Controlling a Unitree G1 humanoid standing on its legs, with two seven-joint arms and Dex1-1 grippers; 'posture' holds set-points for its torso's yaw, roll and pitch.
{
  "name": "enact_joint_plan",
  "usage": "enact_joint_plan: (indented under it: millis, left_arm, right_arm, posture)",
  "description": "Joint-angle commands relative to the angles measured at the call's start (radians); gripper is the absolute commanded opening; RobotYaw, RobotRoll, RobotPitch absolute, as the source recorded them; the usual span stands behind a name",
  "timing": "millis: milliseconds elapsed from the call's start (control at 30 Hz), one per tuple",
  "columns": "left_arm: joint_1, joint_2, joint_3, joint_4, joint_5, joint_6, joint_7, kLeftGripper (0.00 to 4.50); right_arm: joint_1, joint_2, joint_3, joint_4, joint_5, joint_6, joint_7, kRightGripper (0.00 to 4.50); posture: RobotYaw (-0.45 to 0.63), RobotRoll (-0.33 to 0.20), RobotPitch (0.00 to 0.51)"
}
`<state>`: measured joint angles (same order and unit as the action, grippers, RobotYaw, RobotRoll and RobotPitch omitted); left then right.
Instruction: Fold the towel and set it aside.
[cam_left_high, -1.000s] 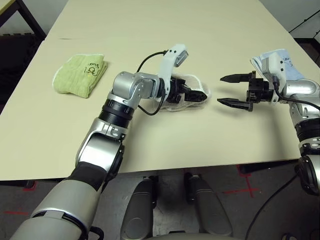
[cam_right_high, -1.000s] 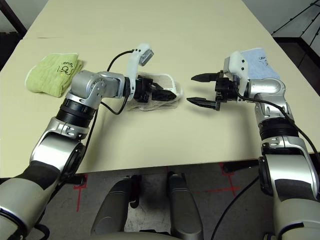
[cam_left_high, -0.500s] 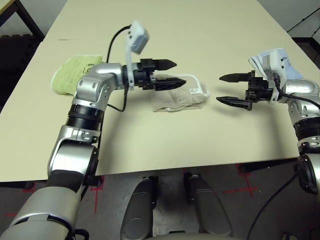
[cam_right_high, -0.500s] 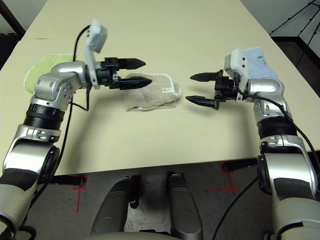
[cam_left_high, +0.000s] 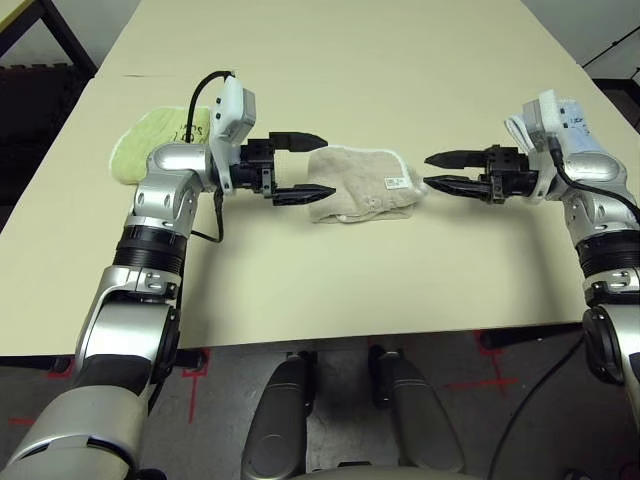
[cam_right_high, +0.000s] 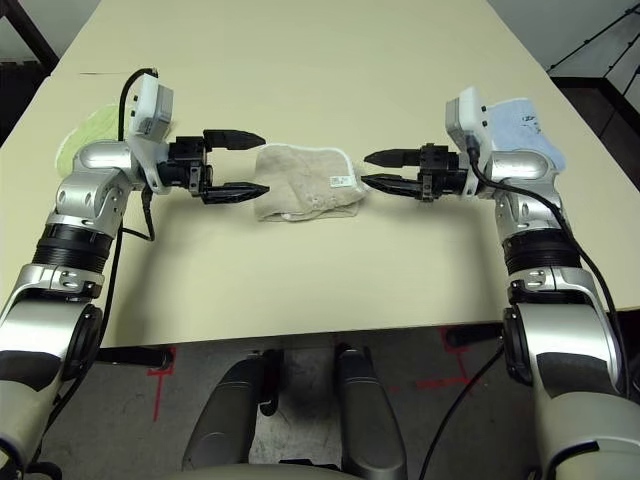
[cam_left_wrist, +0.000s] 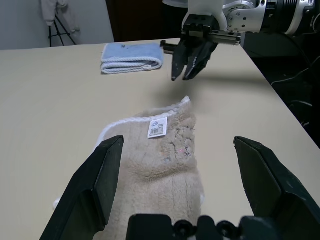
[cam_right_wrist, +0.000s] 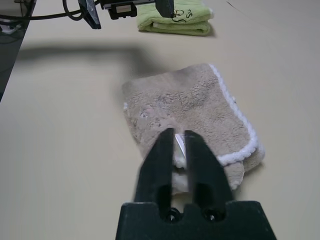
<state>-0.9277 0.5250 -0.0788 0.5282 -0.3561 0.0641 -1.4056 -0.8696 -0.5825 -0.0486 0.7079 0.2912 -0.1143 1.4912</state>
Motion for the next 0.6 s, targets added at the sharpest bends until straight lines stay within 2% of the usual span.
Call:
enact_joint_plan:
  millis: [33, 133, 233, 533, 600]
  left_arm:
    - [0.018, -0.008, 0.003, 0.017, 0.010, 0.018, -0.004, 4.50]
    - [0.014, -0.020, 0.002, 0.040, 0.014, 0.026, 0.003, 4.50]
    - [0.012, -0.029, 0.001, 0.069, 0.025, -0.001, -0.002, 3.53]
    - [0.007, -0.030, 0.002, 0.120, 0.047, -0.039, -0.022, 0.04]
    - [-0.002, -0.030, 0.001, 0.131, 0.052, -0.035, -0.019, 0.04]
  right_arm:
    - [0.020, -0.008, 0.012, -0.021, -0.005, 0.004, 0.007, 0.02]
    - [0.020, -0.001, 0.017, -0.025, -0.007, 0.009, 0.004, 0.02]
    - [0.017, 0.009, 0.023, -0.030, -0.008, 0.014, 0.000, 0.00]
    - [-0.003, 0.027, 0.032, -0.020, -0.010, 0.020, -0.012, 0.00]
    - [-0.017, 0.038, 0.031, -0.002, -0.011, 0.020, -0.021, 0.00]
  posture:
    - [0.02, 0.000, 0.196]
    - [0.02, 0.000, 0.201]
    - [0.01, 0.000, 0.206]
    - [0.02, 0.000, 0.212]
    - [0.02, 0.000, 0.213]
